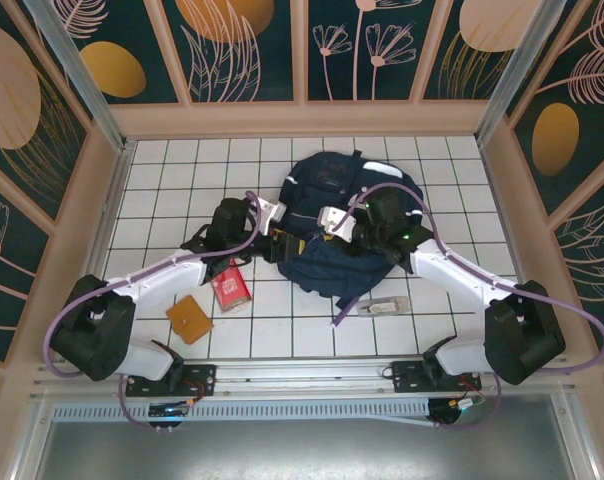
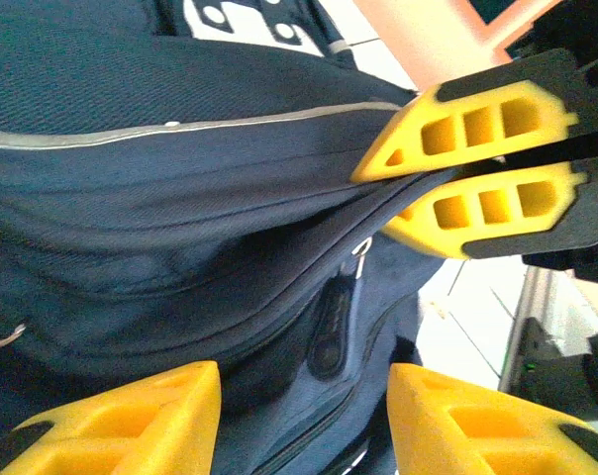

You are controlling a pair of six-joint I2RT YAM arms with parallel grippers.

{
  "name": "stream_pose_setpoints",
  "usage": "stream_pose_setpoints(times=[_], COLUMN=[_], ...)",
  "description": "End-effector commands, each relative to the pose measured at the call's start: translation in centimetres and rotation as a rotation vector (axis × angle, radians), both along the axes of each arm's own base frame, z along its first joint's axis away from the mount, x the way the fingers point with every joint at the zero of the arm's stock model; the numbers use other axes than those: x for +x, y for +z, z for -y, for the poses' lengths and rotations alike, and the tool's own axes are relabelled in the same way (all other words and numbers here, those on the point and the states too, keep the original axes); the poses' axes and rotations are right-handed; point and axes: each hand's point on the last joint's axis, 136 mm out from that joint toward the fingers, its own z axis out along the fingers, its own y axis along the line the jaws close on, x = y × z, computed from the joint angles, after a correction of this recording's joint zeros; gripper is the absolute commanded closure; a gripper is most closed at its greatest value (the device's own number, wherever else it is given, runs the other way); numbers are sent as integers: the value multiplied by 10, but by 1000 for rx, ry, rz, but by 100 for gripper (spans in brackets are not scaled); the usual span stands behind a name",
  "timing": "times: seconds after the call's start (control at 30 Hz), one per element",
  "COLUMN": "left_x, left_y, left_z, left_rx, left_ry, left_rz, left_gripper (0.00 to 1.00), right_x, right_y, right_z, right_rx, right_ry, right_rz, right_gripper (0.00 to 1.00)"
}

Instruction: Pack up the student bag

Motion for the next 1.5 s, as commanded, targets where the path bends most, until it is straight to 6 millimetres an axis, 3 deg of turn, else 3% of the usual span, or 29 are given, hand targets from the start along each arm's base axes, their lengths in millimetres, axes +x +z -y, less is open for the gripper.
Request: stream_pose_setpoints(times=[0.0, 0.13, 0.3, 0.47, 0.67, 1.07, 1.27, 1.47], left_x=[-1, -13, -17, -26, -10, 1, 14, 16], left_y=[13, 3, -9, 8, -1, -26, -48, -71], left_z=[16, 21, 16, 21, 11, 21, 8, 3], left_rx=[-62, -55, -22, -25, 59, 103, 176, 230], left_ry=[-79, -166, -151, -144, 8, 66, 183, 206], left_rz=[-8, -41, -73, -56, -79, -214, -243, -229], left_gripper=[55, 58, 59, 60, 63, 62, 59, 73], right_x=[-8, -4, 3, 16, 19, 11, -3, -9], right_y=[30, 30, 25, 19, 21, 20, 28, 39], right_z=[-16, -18, -17, -13, -17, -33, -40, -43], right_rx=[113, 108, 88, 67, 83, 71, 102, 143], right_ry=[81, 73, 41, -39, -39, 10, 75, 86], right_rz=[20, 4, -15, -28, -42, -47, -44, -45], right_gripper=[100, 100, 100, 100, 100, 100, 100, 100])
